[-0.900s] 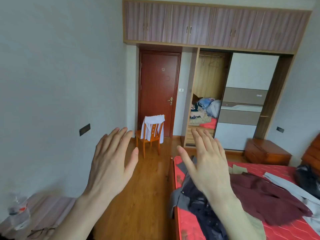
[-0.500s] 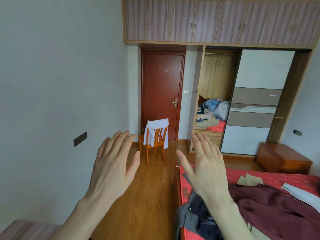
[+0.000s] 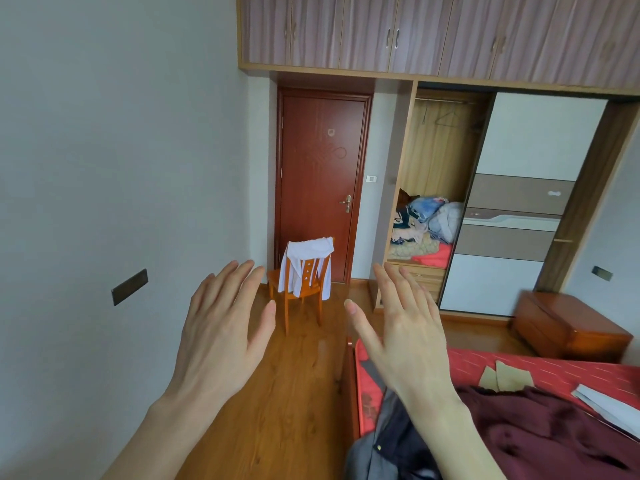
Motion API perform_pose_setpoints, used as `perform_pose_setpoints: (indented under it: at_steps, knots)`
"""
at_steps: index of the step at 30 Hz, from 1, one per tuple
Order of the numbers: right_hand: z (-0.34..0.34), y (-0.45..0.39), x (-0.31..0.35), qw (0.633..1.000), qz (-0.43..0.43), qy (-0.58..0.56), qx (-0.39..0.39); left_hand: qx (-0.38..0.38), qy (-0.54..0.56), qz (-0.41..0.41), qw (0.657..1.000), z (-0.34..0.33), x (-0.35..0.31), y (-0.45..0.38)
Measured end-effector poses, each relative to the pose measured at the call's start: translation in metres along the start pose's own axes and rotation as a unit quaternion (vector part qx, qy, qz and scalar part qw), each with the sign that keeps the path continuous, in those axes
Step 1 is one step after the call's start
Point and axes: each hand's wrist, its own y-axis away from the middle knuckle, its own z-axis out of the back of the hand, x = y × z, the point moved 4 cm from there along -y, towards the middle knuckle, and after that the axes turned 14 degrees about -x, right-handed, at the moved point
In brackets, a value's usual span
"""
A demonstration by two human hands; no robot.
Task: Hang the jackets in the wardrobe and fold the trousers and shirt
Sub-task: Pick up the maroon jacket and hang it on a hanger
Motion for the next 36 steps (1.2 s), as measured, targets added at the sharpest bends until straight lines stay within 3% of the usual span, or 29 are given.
perform_pose_setpoints:
  at_steps: [18, 27, 36]
  knots:
    - [-0.247, -0.131, 0.012, 0.999, -0.019, 0.029, 0.009, 0.015, 0.038, -0.022, 0.999, -0.228, 0.154, -0.128]
    - [-0.338, -0.175, -0.031, 0.998, -0.019, 0.067, 0.004, 0.04, 0.056, -0.047, 0.997, -0.344, 0.174, -0.17]
    - [-0.454, -0.236, -0.115, 0.996, -0.037, 0.084, 0.006, 0.066, 0.057, -0.063, 0.994, -0.502, 0.169, -0.226]
